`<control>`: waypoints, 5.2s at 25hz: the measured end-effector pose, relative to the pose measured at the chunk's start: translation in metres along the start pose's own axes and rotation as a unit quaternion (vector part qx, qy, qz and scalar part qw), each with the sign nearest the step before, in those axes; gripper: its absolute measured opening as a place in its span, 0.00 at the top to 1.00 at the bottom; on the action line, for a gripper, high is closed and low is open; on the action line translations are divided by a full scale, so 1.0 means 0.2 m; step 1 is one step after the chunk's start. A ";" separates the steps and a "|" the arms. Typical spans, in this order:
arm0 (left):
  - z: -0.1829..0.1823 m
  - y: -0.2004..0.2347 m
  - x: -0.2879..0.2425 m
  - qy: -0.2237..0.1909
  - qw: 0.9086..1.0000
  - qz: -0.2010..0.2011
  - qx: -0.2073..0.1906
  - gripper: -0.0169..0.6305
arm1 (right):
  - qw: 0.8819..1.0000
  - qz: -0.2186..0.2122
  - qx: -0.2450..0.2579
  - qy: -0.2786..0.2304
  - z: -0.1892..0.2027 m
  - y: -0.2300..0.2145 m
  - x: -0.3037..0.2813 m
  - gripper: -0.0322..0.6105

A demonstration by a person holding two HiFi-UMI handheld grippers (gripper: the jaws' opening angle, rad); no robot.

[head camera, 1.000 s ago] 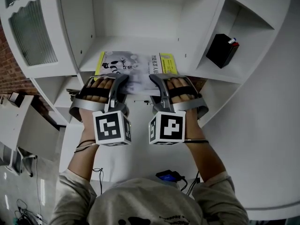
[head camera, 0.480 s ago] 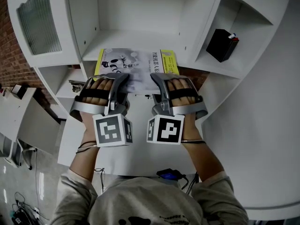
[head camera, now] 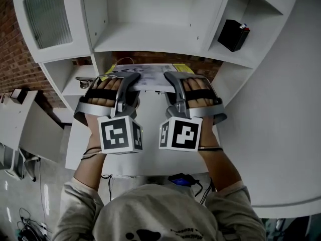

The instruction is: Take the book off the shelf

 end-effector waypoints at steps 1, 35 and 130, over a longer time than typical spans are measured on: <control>0.01 -0.02 0.03 -0.002 1.000 0.012 0.001 0.85 | 1.000 -0.013 -0.007 0.002 -0.02 0.03 0.01 0.82; 0.02 -0.88 0.60 -0.005 0.994 0.104 0.037 0.83 | 0.994 -0.074 -0.072 0.031 -0.11 1.06 0.28 0.81; 0.26 -2.33 0.70 0.115 0.825 0.534 0.143 0.64 | 0.838 -0.535 -0.104 -0.001 -0.06 2.50 -0.12 0.57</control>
Point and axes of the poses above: the fingertips, and each gripper's own axes: x backward along the fingers, y to its left, z out of its underside, the point moved 3 cm from there along x, backward along the fingers, and after that the axes turned 11 degrees about -z, right-handed, at the moved point
